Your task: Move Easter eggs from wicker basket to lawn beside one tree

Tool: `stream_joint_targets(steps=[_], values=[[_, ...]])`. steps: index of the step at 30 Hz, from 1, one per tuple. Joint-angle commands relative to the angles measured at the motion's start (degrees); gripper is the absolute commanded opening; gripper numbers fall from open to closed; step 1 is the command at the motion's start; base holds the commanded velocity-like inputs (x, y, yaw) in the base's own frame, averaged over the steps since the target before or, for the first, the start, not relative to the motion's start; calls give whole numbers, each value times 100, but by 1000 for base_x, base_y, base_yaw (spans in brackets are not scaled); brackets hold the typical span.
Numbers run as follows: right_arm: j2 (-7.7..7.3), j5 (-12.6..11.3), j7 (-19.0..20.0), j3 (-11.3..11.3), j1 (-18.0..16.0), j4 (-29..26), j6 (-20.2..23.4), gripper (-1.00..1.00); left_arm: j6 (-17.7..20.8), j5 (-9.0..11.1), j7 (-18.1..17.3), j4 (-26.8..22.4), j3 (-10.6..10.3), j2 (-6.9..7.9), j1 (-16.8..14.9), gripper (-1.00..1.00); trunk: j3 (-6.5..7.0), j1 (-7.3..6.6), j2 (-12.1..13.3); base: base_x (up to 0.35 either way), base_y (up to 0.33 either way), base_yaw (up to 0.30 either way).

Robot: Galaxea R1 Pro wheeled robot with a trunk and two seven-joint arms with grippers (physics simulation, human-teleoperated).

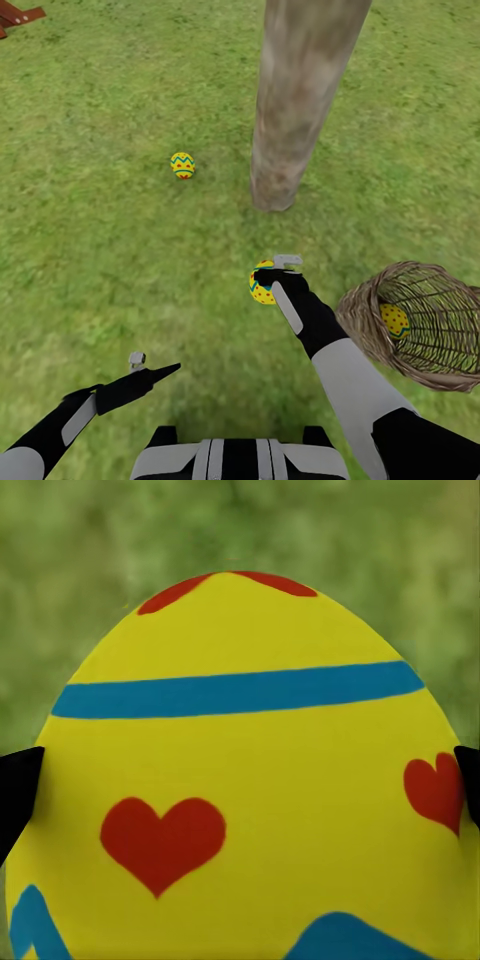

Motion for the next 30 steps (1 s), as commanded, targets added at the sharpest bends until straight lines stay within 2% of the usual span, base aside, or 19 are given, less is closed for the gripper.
stream_joint_targets(steps=[1, 7, 14, 18, 20, 22, 26, 30], values=[[1, -58, -56, 14, -4, 67, 11, -100, 60, 57, -6, -2, -38, 7, -4, 100, -31, 22, -43, 0, 0, 0], [-4, -49, -56, 12, -7, 158, -114, -100, 52, 57, -6, -14, -145, 2, -4, 100, -194, 154, -284, 0, 0, 0], [-14, -48, -61, 11, -9, 126, -258, -100, 51, 59, -6, -15, -158, 10, -4, 100, -359, 308, -564, 0, 0, 0], [-14, -48, -56, 12, -5, 79, -270, -100, 51, 66, -78, -23, -158, 14, -4, 100, -386, 308, -564, 0, 0, 0], [-14, -48, -56, 12, -7, 77, -304, -100, 51, 66, -226, -30, -158, 13, -4, 100, -404, 308, -564, 0, 0, 0], [-14, -48, -56, 14, -6, 76, -342, -100, 51, 59, -660, -26, -158, 24, -4, 100, -423, 308, -564, 0, 0, 0], [-14, -44, -56, 12, -6, 81, -349, -100, 46, 57, -1163, -26, -158, 40, -4, 100, -460, 308, -564, 0, 0, 0], [-14, -40, -56, 8, -17, 69, -350, -100, 43, 57, -1343, -24, -158, 41, -4, 100, -497, 308, -564, 0, 0, 0]])
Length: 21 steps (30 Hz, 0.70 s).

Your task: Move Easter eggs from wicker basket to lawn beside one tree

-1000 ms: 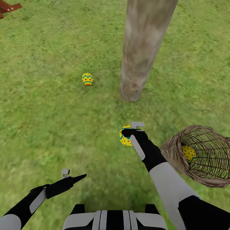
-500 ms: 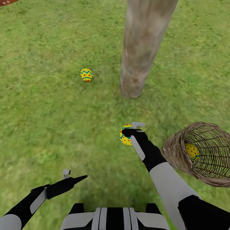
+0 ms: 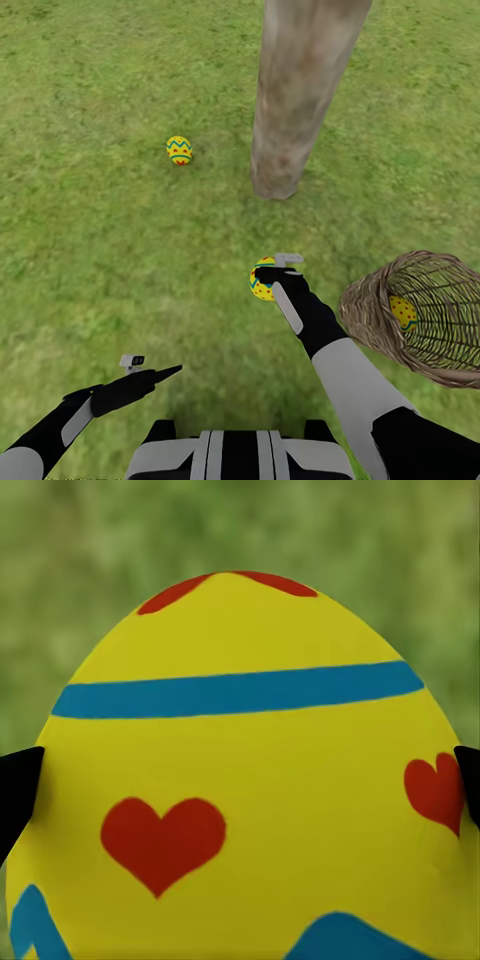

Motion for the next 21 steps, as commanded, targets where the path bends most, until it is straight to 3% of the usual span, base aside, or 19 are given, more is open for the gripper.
stream_joint_targets(steps=[1, 13, 21], values=[[-3, -60, -56, 19, -6, 2, 11, -100, 60, 45, -20, -3, -39, 8, -4, 100, -30, 21, -41, 0, 0, 0], [-38, -56, -57, 21, -6, -7, -145, -100, 69, 50, -180, 0, -31, 75, -4, 100, -357, 285, -523, 0, 0, 0], [-34, -60, -65, 29, -7, -15, -166, -100, 79, 54, -180, 1, 16, 92, -4, 100, -495, 395, -723, 0, 0, 0]])
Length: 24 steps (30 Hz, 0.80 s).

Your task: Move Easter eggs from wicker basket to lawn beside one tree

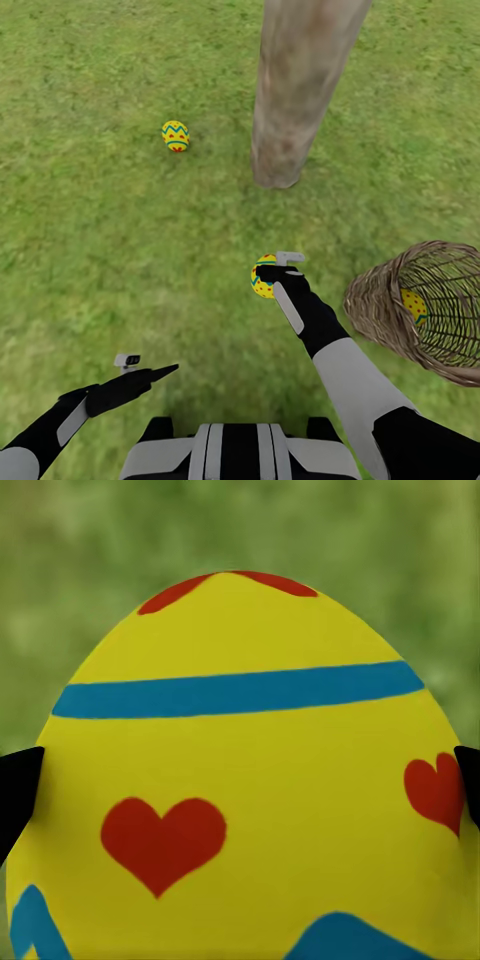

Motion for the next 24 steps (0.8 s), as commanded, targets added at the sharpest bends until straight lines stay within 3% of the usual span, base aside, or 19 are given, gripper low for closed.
stream_joint_targets(steps=[1, 7, 19, 24], values=[[0, -60, -56, 17, -4, -7, -3, -100, 86, 44, -13, 4, -17, 35, -4, 100, -21, 22, -43, 0, 0, 0], [20, -60, -56, 23, -3, -21, -19, -100, 353, 78, 3, -26, 114, 123, -4, 100, -135, 154, -283, 0, 0, 0], [26, -60, -56, 34, -2, -25, -22, -100, 385, 79, 4, -27, 196, 146, -4, 100, -456, 417, -765, 0, 0, 0], [26, -60, -64, 34, -4, -25, -126, -100, 384, 95, -1, -35, 197, 229, -4, 100, -592, 527, -965, 0, 0, 0]])
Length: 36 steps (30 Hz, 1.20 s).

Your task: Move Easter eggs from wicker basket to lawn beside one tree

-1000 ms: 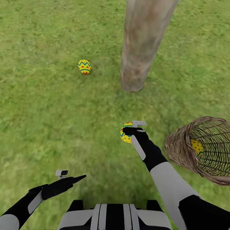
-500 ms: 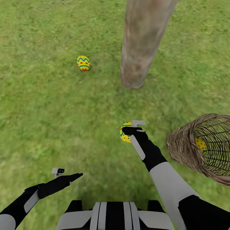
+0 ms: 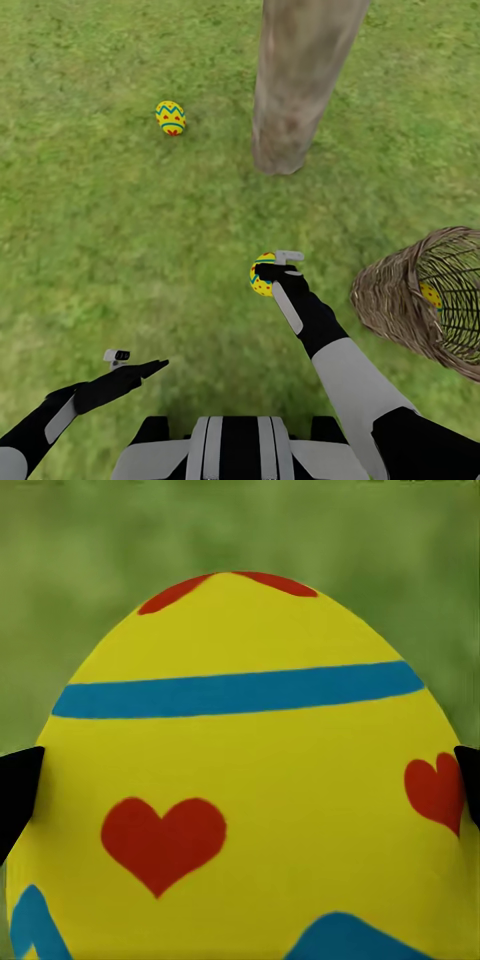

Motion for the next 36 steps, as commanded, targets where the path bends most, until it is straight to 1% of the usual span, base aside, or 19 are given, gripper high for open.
stream_joint_targets(steps=[1, 6, 10, 20, 23, 34, 36], values=[[-7, -60, -59, 20, -4, 0, -56, -100, 61, 43, -14, 0, -39, 9, -4, 100, -31, 22, -43, 0, 0, 0], [-8, -60, -64, 26, -2, 2, -87, -100, 57, 42, -13, -1, -39, 5, -4, 100, -166, 132, -243, 0, 0, 0], [-8, -60, -66, 18, -4, 2, -89, -100, 57, 44, -17, -1, -39, 7, -4, 100, -193, 132, -243, 0, 0, 0], [-8, -60, -67, 24, -3, -6, -89, -100, 52, 44, -18, -1, -39, 8, -4, 100, -374, 351, -644, 0, 0, 0], [-8, -60, -70, 24, -3, -6, -89, -100, 52, 44, -19, -1, -39, 7, -4, 100, -374, 351, -644, 0, 0, 0], [-8, -60, -76, 26, -4, -6, -89, -100, 53, 44, -18, -88, -39, 1, -4, 100, -572, 593, -1086, 0, 0, 0], [-8, -60, -76, 26, -4, -6, -89, -100, 52, 44, -18, -88, -39, 1, -4, 100, -572, 593, -1086, 0, 0, 0]])
